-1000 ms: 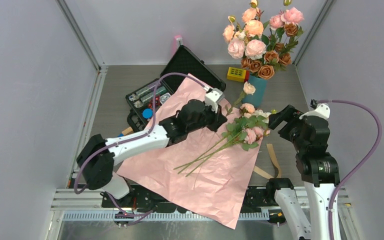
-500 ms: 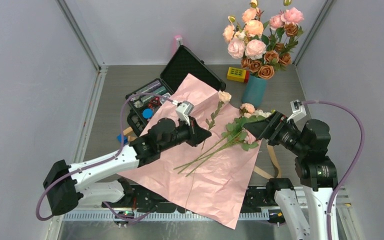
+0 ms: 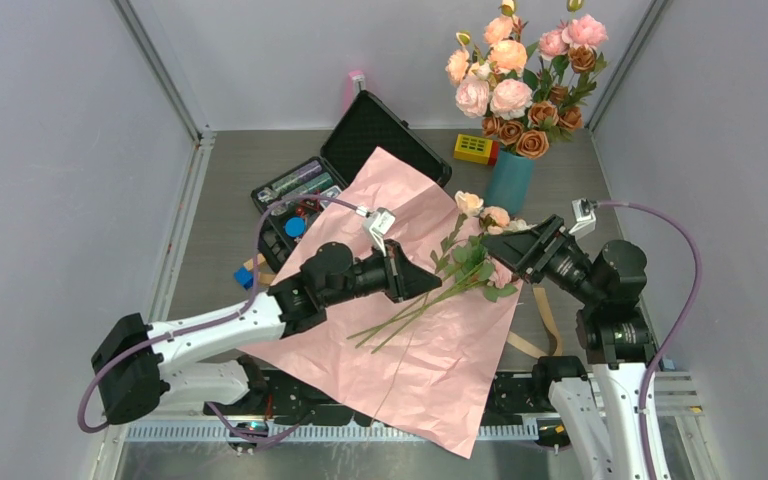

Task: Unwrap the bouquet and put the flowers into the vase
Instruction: Pick up the fake flower from the wrapping paper.

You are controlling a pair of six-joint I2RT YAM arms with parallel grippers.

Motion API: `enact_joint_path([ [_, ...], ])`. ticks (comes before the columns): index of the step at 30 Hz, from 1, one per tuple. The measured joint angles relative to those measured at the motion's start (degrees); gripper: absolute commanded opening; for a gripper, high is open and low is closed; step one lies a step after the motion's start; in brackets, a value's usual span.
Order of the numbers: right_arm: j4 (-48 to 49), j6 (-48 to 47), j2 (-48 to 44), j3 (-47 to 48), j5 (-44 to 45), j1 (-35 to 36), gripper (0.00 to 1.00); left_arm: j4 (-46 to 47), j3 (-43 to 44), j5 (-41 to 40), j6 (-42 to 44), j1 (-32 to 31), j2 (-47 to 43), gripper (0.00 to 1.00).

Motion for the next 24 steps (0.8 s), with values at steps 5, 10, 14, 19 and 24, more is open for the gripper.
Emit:
enact_joint_path([
  [5,7.3,5.3,-0.5,-2.9,-0.4,1.9,0.71,2.4,0.8,2.0,-1.4,-0.8,4.4,0.00],
  [10,9.9,7.2,0.2,-3.8,0.4,6.0,0.67,2.9,3.8,3.4,-1.9,-1.0,7.7,0.00],
  [14,11.3,6.5,3.6,-3.8,3.3,13.5,0.60,3.8,6.7,3.9,-1.7,-1.0,8.6,0.00],
  [19,12.3,4.2,10.4,-3.2,9.8,24.5,0.52,2.9,8.1,3.7,-1.0,-0.9,8.9,0.00],
  [24,13.3,2.4,12.4,-2.3,14.6,27.1,0.47,1.3,7.9,1.8,-0.8,-0.3,8.9,0.00],
])
